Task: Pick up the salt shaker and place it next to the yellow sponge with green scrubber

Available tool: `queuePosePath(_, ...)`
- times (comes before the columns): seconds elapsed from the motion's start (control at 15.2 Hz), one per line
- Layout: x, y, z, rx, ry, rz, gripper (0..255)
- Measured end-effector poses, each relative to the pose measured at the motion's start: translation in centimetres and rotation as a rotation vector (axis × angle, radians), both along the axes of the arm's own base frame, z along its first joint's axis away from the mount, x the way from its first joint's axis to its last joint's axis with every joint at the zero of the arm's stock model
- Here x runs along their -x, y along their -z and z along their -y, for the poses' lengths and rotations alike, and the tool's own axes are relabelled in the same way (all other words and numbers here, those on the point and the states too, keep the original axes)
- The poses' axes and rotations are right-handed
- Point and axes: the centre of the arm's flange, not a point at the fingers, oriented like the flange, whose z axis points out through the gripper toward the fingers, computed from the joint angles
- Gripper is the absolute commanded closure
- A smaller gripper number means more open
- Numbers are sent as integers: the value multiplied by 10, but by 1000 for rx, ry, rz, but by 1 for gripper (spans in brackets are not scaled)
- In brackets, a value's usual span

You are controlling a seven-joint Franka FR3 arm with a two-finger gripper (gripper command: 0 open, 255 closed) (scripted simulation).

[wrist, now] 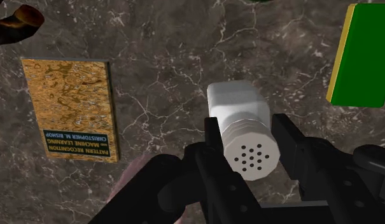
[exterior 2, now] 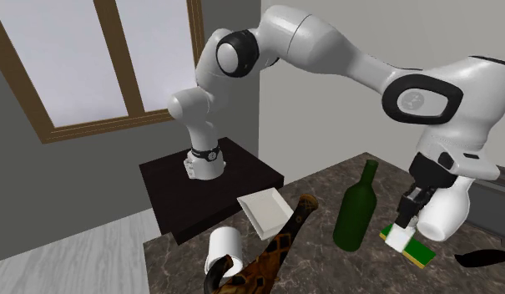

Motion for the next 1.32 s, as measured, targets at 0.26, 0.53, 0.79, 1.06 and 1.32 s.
queuePosePath(0.26,-41,5,-35,0,-1,-1,255)
queuePosePath(0.53,-46,22,-37,0,1,-1,255)
queuePosePath(0.79,-46,43,-37,0,1,0,255)
queuePosePath(1.06,-46,64,-36,0,1,-1,255)
queuePosePath(1.32,-47,84,-36,0,1,0,255)
